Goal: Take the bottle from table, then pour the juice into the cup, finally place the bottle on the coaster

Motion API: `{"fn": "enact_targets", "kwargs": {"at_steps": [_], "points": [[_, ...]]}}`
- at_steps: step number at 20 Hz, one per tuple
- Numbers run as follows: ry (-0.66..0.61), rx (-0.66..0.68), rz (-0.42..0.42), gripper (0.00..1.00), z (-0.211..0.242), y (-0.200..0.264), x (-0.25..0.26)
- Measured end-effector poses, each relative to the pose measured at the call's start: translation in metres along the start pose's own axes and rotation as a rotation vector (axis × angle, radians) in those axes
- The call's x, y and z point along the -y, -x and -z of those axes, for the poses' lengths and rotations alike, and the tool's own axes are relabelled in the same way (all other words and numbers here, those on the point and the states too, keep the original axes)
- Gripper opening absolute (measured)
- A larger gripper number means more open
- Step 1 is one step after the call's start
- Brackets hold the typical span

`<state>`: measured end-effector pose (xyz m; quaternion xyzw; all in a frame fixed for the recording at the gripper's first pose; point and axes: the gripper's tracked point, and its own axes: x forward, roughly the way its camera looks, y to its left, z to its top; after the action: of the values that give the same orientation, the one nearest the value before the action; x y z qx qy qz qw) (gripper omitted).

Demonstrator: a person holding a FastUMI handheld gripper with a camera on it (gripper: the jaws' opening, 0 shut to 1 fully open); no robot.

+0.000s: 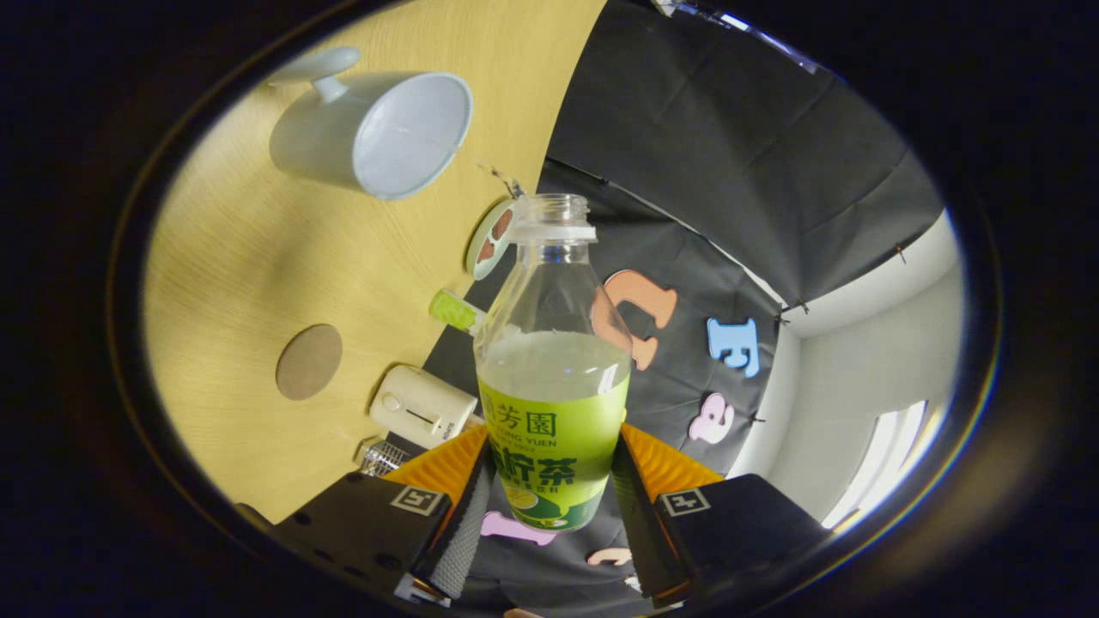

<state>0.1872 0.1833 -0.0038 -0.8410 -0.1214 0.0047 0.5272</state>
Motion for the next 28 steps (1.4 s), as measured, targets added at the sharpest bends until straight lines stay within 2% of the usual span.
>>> {"fn": "enact_targets", "kwargs": {"at_steps": [16,24,28], "points": [[0.057,0.024,0.054,0.77,-0.01,0.001,0.017],[0.015,0.018,0.053,0.77,-0.009,0.002,0.019],[-0.066,0.012,0.015,0.77,-0.006,0.001,0.013]]}}
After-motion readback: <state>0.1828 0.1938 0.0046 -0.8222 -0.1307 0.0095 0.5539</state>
